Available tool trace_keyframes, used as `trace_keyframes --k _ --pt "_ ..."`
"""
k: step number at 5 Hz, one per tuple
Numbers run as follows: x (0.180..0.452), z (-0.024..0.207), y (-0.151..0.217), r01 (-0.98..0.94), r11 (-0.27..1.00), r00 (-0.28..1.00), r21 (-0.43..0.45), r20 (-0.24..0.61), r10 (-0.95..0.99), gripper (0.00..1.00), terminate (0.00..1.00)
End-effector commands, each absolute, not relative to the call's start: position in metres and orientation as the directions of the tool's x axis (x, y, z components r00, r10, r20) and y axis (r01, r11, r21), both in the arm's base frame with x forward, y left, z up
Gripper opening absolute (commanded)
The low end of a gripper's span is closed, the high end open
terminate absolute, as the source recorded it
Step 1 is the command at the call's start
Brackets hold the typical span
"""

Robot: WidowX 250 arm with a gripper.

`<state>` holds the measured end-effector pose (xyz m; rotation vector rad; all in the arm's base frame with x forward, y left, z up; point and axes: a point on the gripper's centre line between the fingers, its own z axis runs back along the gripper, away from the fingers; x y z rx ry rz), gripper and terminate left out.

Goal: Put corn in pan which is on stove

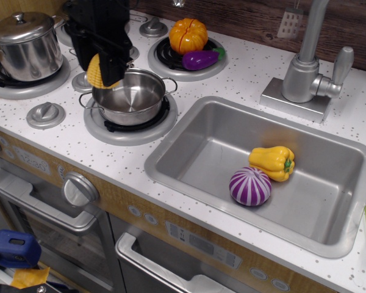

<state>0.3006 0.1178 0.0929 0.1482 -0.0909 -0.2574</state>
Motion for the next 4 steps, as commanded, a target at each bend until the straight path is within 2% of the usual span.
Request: trace_keyframes --k 1,2,3,4 --pt "0.317 0.084 0.135 0.296 0.942 0.935 0.16 0.151 -0.32 0.0 0.0" --pt "0.324 0.072 0.143 0.348 0.917 0.9 0.197 0.203 -0.385 0.0 0.0" --pt "0.328 0.069 0.142 0.378 0.897 0.873 0.231 0.234 -0.428 1.0 0.0" --pt "0.332 0.071 0.139 0.38 0.902 0.875 0.206 0.236 -0.423 1.0 0.0"
